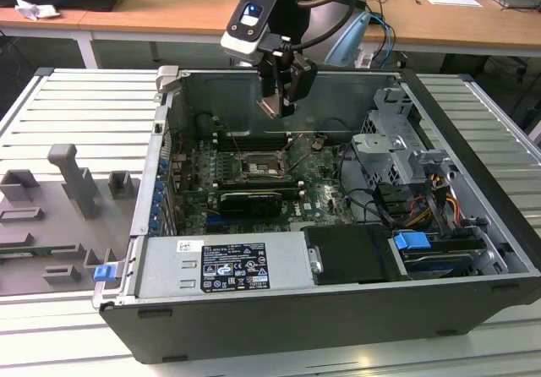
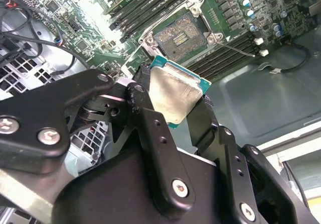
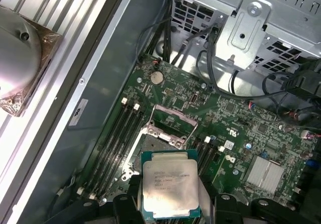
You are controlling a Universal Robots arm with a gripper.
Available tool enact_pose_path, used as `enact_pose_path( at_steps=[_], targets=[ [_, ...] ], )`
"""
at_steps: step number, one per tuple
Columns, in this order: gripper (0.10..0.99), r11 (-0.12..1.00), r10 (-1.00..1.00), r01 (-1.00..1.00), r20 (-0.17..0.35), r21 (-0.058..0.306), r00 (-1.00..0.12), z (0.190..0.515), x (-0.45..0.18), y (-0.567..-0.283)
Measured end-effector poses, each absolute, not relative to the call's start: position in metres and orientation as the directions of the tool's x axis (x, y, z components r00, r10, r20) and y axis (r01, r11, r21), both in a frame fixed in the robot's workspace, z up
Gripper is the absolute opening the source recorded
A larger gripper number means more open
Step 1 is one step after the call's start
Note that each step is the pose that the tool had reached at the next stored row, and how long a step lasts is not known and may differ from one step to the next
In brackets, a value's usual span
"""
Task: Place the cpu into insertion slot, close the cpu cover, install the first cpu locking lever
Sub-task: 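Place the cpu into insertion slot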
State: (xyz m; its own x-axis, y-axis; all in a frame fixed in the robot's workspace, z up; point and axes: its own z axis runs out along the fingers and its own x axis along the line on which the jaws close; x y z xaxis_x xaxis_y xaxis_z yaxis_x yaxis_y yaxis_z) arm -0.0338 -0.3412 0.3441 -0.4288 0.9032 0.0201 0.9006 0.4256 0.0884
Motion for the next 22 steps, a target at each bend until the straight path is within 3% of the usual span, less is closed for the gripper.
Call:
enact_pose_path(
  at_steps=[22],
  targets=[
    [0.533,0.36,0.932,0.929,0.019,0.088,-0.363,0.3405,-0.0338,-0.3412]
  ],
)
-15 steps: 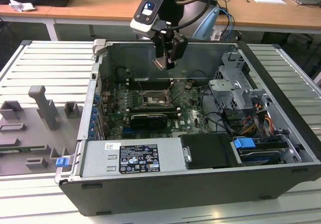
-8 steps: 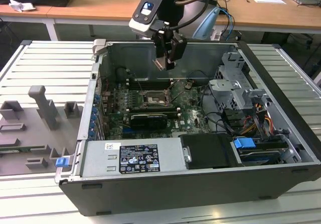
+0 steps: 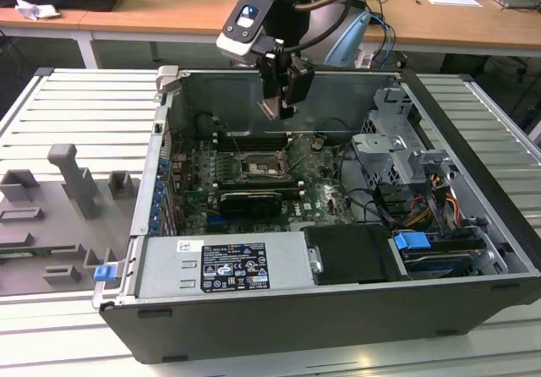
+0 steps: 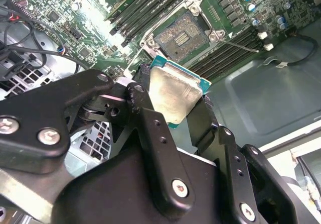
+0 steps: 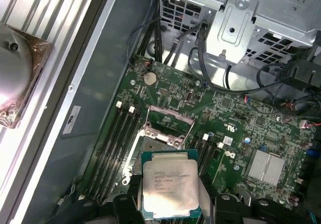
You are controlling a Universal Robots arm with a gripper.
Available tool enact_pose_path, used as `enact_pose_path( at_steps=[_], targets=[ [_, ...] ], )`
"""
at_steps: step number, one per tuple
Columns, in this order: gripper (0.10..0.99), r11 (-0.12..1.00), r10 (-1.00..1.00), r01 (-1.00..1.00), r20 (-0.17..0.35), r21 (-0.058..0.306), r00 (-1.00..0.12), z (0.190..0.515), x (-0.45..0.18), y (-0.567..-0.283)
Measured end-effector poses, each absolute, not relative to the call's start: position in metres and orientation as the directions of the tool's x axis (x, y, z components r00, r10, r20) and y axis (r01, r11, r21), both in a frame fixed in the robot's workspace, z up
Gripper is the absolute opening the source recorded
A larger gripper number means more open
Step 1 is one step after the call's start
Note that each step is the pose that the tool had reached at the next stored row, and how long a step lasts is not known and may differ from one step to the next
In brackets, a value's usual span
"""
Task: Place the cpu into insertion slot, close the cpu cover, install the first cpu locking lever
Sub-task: 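Place the cpu into insertion slot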
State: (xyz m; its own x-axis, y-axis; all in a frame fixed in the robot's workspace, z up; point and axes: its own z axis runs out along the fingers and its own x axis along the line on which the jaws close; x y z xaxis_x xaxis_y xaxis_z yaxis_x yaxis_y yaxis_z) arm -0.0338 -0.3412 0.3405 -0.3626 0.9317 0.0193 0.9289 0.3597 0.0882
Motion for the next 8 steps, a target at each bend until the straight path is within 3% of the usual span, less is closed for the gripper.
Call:
enact_pose_path(
  at_steps=[8],
  targets=[
    [0.533,0.339,0.94,0.937,0.019,0.088,-0.342,0.3399,-0.0338,-0.3412]
  ],
)
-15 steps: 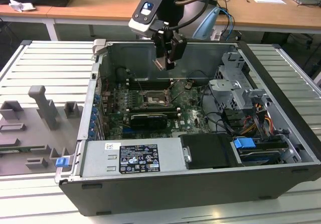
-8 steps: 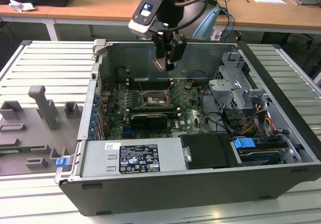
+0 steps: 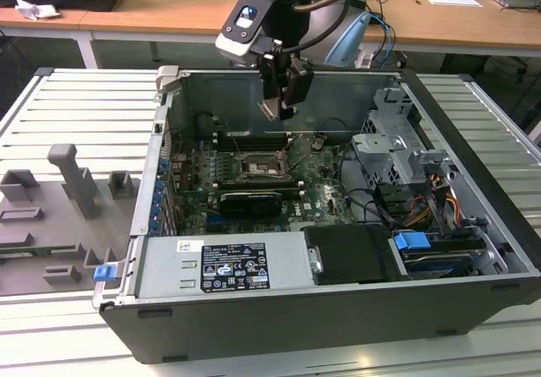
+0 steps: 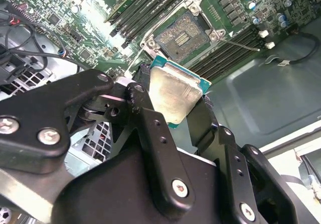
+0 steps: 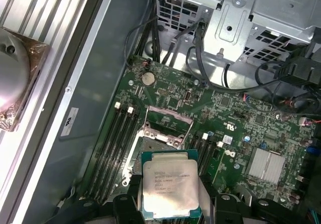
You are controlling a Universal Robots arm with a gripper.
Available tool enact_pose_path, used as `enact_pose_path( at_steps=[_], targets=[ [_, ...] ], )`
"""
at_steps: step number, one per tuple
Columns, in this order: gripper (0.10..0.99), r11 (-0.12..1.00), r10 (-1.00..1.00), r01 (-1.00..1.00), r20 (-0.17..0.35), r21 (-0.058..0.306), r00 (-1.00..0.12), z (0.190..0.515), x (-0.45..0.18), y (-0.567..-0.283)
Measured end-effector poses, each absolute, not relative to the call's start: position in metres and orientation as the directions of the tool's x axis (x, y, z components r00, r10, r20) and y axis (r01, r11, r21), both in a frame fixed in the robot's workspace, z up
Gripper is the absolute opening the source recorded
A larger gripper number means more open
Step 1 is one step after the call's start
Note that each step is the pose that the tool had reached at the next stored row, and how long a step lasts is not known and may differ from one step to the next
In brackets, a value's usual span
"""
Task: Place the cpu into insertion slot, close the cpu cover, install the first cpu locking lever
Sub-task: 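Place the cpu into insertion slot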
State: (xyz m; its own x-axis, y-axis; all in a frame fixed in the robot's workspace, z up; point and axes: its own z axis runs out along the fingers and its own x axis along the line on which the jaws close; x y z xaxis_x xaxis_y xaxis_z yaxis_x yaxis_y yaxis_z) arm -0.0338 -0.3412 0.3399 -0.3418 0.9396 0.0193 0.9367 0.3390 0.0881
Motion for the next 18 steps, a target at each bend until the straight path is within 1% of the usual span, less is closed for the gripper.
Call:
enact_pose_path(
  at_steps=[12,18],
  targets=[
    [0.533,0.297,0.954,0.951,0.019,0.088,-0.299,0.3386,-0.0338,-0.3412],
    [0.533,0.293,0.955,0.952,0.019,0.088,-0.296,0.336,-0.0338,-0.3412]
  ],
)
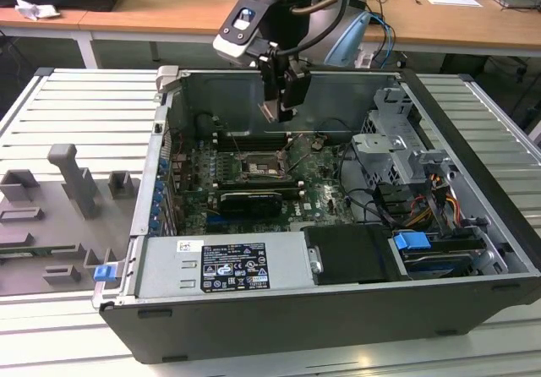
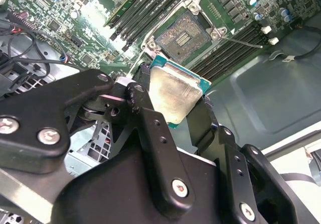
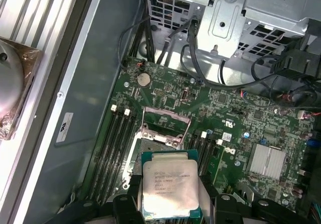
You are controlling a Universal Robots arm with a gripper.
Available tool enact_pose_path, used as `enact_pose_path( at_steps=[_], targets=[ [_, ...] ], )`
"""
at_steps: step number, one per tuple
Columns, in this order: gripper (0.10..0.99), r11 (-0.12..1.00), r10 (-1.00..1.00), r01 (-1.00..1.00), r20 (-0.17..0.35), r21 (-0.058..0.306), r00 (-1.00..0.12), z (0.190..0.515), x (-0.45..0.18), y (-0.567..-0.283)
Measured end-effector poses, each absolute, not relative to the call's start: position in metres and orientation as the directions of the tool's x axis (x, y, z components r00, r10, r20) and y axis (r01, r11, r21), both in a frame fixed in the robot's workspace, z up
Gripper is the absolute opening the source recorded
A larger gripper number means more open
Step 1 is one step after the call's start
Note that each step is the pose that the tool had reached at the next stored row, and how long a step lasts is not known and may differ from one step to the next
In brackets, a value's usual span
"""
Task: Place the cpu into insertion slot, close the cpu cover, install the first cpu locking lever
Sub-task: 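Place the cpu into insertion slot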
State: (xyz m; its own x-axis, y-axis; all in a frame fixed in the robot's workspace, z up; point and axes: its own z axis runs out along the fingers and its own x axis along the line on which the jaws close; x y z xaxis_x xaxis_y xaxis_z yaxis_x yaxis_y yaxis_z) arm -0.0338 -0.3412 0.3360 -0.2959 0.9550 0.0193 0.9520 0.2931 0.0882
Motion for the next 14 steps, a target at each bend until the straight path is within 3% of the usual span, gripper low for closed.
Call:
enact_pose_path(
  at_steps=[14],
  targets=[
    [0.533,0.293,0.955,0.952,0.019,0.088,-0.296,0.3298,-0.0338,-0.3412]
  ],
)
